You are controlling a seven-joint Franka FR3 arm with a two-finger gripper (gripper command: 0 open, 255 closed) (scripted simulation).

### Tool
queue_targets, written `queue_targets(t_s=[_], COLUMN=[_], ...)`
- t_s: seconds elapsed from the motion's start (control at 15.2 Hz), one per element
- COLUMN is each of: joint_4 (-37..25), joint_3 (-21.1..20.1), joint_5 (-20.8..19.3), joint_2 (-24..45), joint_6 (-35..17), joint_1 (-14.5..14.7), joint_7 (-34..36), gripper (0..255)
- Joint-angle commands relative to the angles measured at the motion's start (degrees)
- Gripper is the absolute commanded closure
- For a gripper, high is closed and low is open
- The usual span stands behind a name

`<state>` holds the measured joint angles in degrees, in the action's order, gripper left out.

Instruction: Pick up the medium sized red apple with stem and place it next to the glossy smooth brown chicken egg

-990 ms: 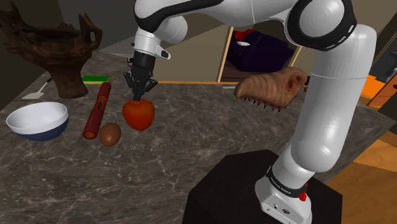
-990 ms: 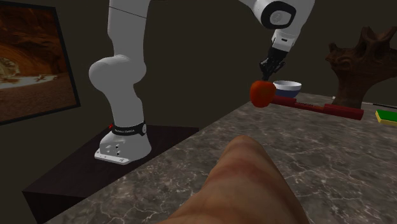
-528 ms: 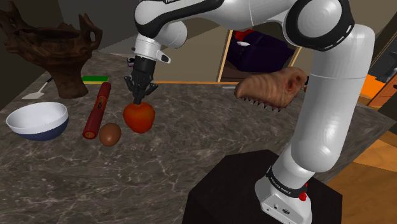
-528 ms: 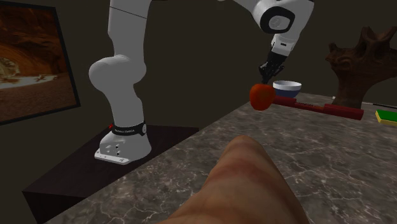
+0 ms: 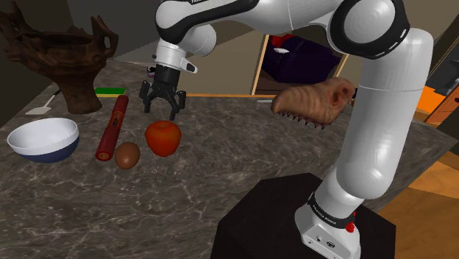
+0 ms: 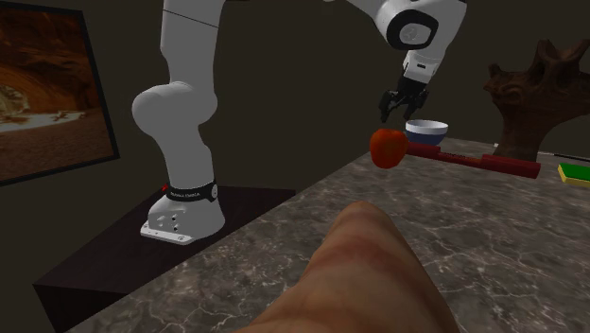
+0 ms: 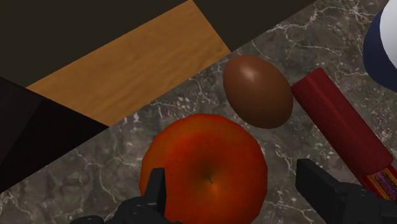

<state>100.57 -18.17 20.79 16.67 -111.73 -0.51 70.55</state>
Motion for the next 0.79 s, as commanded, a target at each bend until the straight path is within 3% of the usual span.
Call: queue_targets(t_s=[0.0,0.2,0.73], joint_4=[-1.29,-5.37,-5.35], joint_3=[0.19,0.7,0.7], joint_5=[-0.11,-0.46,-0.45], joint_2=[-0.38,-1.06,-1.06], joint_6=[1.77,6.79,6.78], joint_1=[-0.38,-1.41,-1.4], joint_7=[0.09,0.4,0.4], gripper=[0,0,0])
